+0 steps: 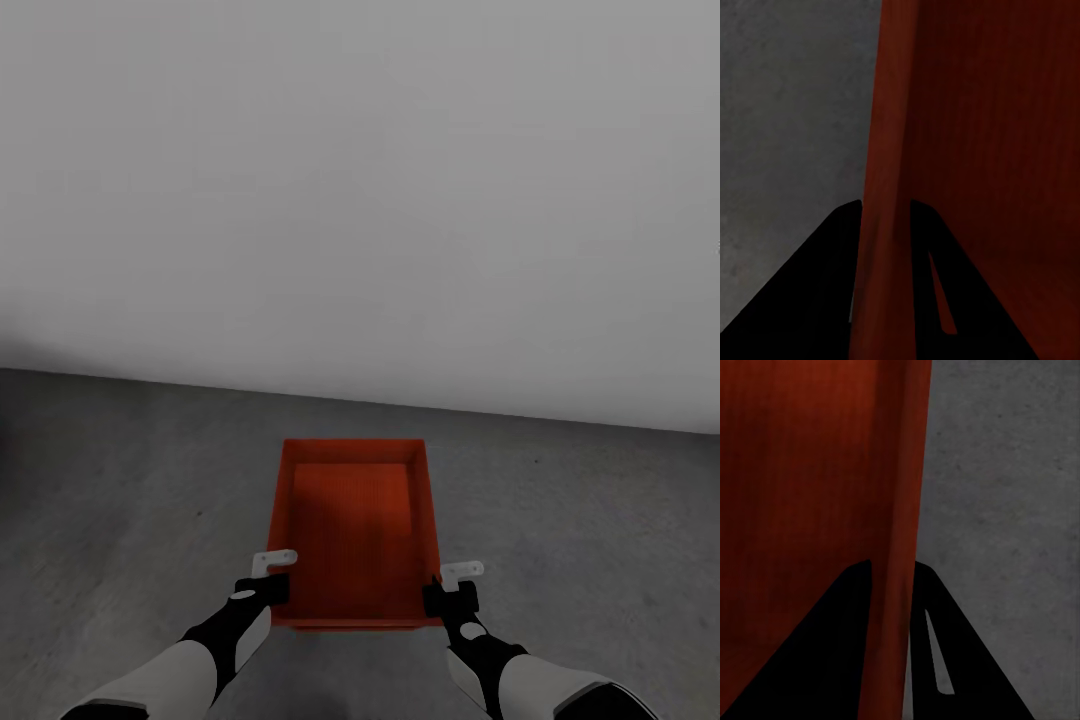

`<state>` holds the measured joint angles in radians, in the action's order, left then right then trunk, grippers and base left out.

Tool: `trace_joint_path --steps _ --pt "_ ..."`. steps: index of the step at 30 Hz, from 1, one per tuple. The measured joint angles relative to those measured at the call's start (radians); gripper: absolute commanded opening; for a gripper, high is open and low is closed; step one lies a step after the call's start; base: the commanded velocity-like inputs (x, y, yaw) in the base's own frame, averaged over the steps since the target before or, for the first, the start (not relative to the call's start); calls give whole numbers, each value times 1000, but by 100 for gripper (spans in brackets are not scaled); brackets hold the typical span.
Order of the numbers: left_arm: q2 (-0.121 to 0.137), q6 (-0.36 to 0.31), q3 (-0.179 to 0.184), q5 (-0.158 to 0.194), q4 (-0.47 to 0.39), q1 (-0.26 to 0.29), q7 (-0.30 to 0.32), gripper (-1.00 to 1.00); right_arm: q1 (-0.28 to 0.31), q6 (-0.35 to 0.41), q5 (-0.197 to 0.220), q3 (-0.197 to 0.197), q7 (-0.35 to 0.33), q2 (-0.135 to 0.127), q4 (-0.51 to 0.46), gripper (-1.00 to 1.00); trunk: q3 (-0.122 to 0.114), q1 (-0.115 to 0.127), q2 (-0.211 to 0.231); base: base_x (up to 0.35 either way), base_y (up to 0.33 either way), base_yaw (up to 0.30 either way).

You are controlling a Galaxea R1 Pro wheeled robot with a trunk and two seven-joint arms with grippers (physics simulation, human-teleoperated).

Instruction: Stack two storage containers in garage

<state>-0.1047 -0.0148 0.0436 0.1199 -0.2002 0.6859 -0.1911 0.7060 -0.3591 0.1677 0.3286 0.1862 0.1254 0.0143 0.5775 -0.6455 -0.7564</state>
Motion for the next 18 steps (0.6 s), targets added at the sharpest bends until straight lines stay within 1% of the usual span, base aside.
trace_joint_path --steps 13,18 --pt "0 0 0 0 0 0 0 -100 0 0 1 1 0 0 0 -100 0 0 0 0 0 1" --pt "0 0 0 0 0 0 0 -100 0 0 0 0 0 0 0 -100 0 0 0 0 0 130"
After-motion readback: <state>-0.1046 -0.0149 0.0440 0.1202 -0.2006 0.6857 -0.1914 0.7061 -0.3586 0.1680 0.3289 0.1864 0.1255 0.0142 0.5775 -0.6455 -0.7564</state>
